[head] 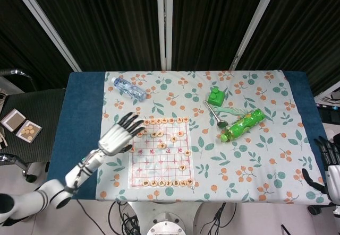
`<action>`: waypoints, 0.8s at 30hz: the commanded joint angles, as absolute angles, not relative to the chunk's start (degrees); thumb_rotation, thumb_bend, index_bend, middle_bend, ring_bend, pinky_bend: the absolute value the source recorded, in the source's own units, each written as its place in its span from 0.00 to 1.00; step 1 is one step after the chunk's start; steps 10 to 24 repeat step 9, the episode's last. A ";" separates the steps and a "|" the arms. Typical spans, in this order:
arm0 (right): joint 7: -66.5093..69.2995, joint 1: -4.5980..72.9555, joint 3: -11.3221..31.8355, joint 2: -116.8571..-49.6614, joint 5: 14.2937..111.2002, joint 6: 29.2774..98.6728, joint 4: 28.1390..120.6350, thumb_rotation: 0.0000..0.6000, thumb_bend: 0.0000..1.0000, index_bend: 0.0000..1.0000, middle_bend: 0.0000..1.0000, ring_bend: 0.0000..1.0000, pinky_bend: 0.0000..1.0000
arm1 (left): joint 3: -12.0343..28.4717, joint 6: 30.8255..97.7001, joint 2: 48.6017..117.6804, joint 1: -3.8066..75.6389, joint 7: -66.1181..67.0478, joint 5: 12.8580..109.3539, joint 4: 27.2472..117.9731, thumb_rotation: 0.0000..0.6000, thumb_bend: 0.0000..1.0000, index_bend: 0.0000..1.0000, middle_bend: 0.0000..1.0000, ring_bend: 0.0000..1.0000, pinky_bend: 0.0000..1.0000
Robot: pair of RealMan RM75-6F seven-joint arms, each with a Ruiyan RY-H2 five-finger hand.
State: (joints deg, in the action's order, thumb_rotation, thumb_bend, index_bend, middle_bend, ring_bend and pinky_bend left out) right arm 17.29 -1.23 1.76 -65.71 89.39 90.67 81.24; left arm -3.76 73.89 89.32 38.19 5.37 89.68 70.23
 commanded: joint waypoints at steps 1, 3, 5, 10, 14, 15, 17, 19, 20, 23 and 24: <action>16.31 -0.72 1.51 -66.25 89.33 89.54 81.48 1.00 0.27 0.00 0.00 0.00 0.00 | -5.81 83.66 80.75 24.80 7.38 80.94 80.02 1.00 0.22 0.13 0.10 0.00 0.01; 15.55 -0.32 1.41 -66.56 89.19 88.57 81.46 1.00 0.27 0.00 0.00 0.00 0.00 | -6.93 86.84 79.44 20.83 7.53 79.99 80.54 1.00 0.21 0.13 0.10 0.00 0.01; 13.84 0.26 1.37 -66.81 88.78 87.14 81.69 1.00 0.27 0.00 0.00 0.00 0.00 | -8.00 89.75 78.36 16.89 7.80 79.19 80.60 1.00 0.21 0.13 0.10 0.00 0.01; 10.88 1.24 1.55 -67.18 88.46 85.53 83.28 1.00 0.27 0.00 0.00 0.00 0.00 | -8.59 92.83 76.76 11.92 6.69 78.31 81.15 1.00 0.21 0.13 0.10 0.00 0.01; 10.88 1.24 1.55 -67.18 88.46 85.53 83.28 1.00 0.27 0.00 0.00 0.00 0.00 | -8.59 92.83 76.76 11.92 6.69 78.31 81.15 1.00 0.21 0.13 0.10 0.00 0.01; 10.88 1.24 1.55 -67.18 88.46 85.53 83.28 1.00 0.27 0.00 0.00 0.00 0.00 | -8.59 92.83 76.76 11.92 6.69 78.31 81.15 1.00 0.21 0.13 0.10 0.00 0.01; 10.88 1.24 1.55 -67.18 88.46 85.53 83.28 1.00 0.27 0.00 0.00 0.00 0.00 | -8.59 92.83 76.76 11.92 6.69 78.31 81.15 1.00 0.21 0.13 0.10 0.00 0.01; 10.88 1.24 1.55 -67.18 88.46 85.53 83.28 1.00 0.27 0.00 0.00 0.00 0.00 | -8.59 92.83 76.76 11.92 6.69 78.31 81.15 1.00 0.21 0.13 0.10 0.00 0.01; 10.88 1.24 1.55 -67.18 88.46 85.53 83.28 1.00 0.27 0.00 0.00 0.00 0.00 | -8.59 92.83 76.76 11.92 6.69 78.31 81.15 1.00 0.21 0.13 0.10 0.00 0.01; 10.88 1.24 1.55 -67.18 88.46 85.53 83.28 1.00 0.27 0.00 0.00 0.00 0.00 | -8.59 92.83 76.76 11.92 6.69 78.31 81.15 1.00 0.21 0.13 0.10 0.00 0.01; 10.88 1.24 1.55 -67.18 88.46 85.53 83.28 1.00 0.27 0.00 0.00 0.00 0.00 | -8.59 92.83 76.76 11.92 6.69 78.31 81.15 1.00 0.21 0.13 0.10 0.00 0.01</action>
